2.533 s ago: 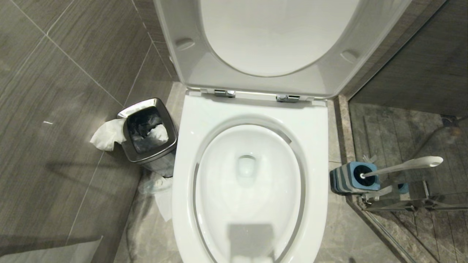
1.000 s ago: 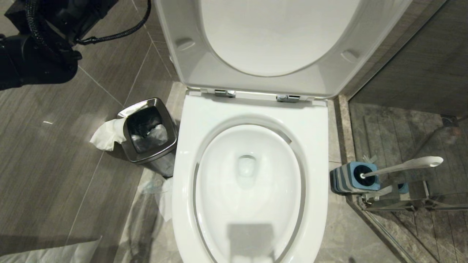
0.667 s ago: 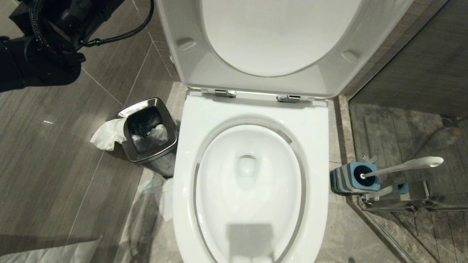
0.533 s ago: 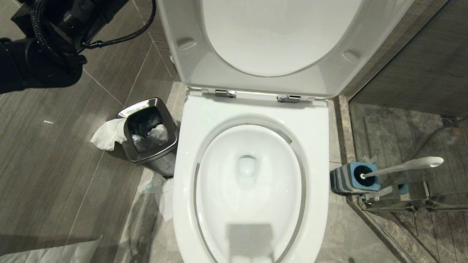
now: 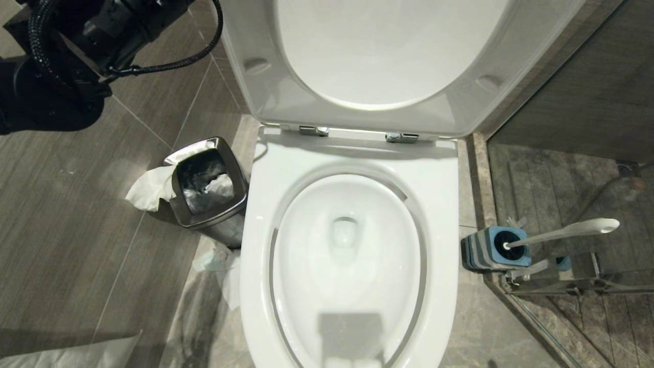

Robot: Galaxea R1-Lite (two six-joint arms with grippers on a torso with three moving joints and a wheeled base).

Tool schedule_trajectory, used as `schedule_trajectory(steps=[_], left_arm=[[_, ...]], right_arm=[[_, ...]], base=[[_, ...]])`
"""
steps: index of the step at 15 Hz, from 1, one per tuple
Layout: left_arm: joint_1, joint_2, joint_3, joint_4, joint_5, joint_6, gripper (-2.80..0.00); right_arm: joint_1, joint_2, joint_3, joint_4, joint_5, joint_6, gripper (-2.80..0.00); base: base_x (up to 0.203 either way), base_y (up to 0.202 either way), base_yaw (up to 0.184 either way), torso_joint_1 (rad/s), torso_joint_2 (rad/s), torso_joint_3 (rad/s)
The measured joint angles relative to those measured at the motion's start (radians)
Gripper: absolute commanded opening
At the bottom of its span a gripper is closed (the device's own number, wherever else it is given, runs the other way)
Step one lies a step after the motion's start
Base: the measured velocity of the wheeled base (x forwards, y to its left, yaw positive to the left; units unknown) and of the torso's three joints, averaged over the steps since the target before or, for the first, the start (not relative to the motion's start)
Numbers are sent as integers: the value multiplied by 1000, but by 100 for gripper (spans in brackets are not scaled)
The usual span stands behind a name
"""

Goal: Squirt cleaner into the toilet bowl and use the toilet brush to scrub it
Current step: Close the toilet lid

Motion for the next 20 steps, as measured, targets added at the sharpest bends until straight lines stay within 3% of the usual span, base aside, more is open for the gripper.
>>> schedule_trajectory(steps=[7,12,20], left_arm=[[-1,-46,102,-9,-35,-19,-280],[2,-189,377,-1,-74,-85,-280],[3,-420,741,-8,-78,-84,-280]], right_arm=[[0,0,0,0,0,0,-280],[0,0,0,0,1,0,-280],[0,0,0,0,0,0,-280]], base=[[0,0,0,0,0,0],[0,0,0,0,0,0],[0,0,0,0,0,0]])
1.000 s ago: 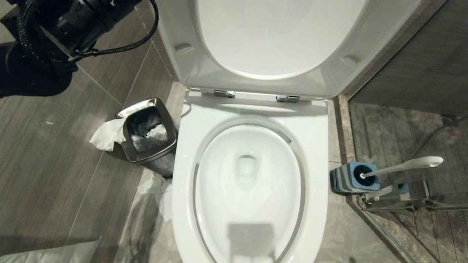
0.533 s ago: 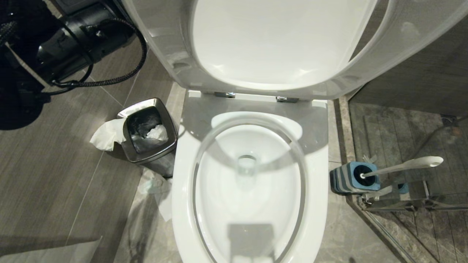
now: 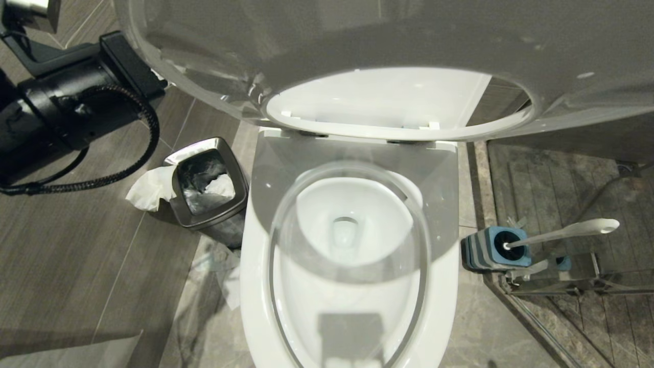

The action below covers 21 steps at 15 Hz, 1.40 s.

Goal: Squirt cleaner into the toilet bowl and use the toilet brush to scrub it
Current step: Close the toilet lid

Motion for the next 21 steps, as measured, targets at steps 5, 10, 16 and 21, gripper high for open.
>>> schedule_trajectory(steps=[5,10,16,21], left_arm=[[0,-101,129,1,2,4,-280],[-6,-219,293,46,-3,4,-280],[-68,-313,427,64,1,4,-280],[-74,-333,448,61,61,45,-280]], right_arm=[[0,0,0,0,0,0,-280],[0,0,0,0,1,0,-280],[0,0,0,0,0,0,-280],[0,0,0,0,1,0,-280]], base=[[0,0,0,0,0,0],[0,0,0,0,0,0],[0,0,0,0,0,0],[0,0,0,0,0,0]])
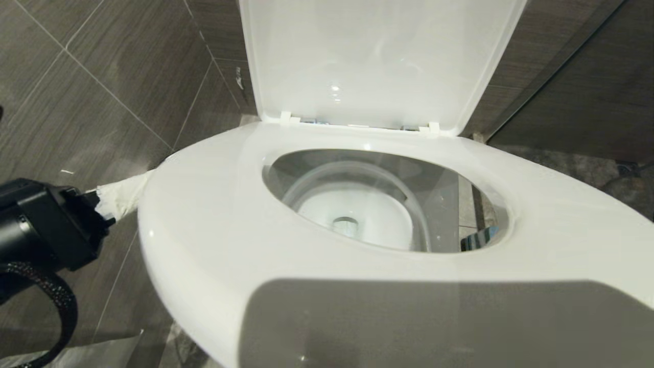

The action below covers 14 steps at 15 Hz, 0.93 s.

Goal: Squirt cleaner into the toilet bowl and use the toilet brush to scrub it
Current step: Close the toilet lid

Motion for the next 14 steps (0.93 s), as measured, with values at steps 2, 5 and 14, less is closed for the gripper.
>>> schedule_trajectory(steps=[2,5,14], left_arm=[[4,0,-13,8,62,23,-280],[37,12,-83,50,99,50,-280],[185,353,-618,64,24,104,-280]], right_arm=[[0,0,0,0,-1,0,-280],[0,0,0,0,-1,0,-280],[0,0,0,0,-1,0,-280]], base=[[0,0,0,0,0,0],[0,0,0,0,0,0],[0,0,0,0,0,0]])
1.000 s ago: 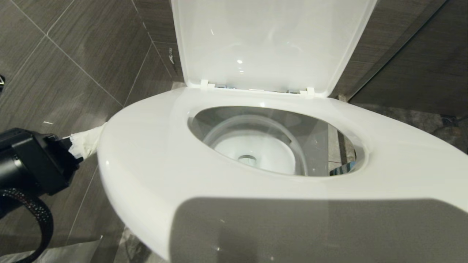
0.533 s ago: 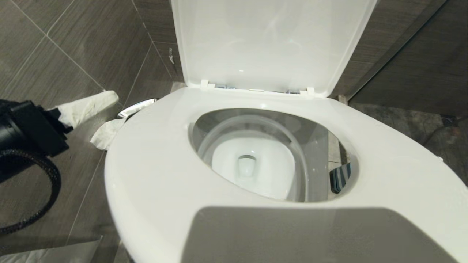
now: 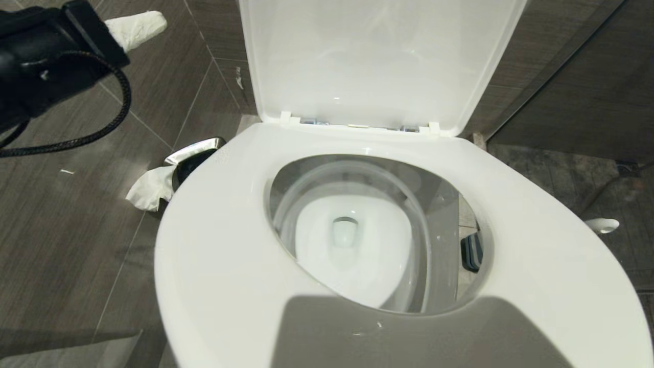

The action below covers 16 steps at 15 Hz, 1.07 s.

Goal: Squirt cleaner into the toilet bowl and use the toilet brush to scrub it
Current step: Close the toilet lid

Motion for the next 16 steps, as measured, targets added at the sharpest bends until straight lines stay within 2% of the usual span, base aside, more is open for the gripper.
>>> schedule_trajectory(steps=[5,8,10,16], left_arm=[[10,271,-366,-27,-39,17,-280],[19,411,-542,-35,-41,32,-280],[24,482,-617,-36,-39,60,-280],[24,589,-732,-36,-35,73,-280]], right_arm=[[0,0,0,0,0,0,-280],[0,0,0,0,1,0,-280],[0,0,0,0,1,0,-280],[0,0,0,0,1,0,-280]], base=[[0,0,0,0,0,0],[0,0,0,0,0,0],[0,0,0,0,0,0],[0,0,0,0,0,0]])
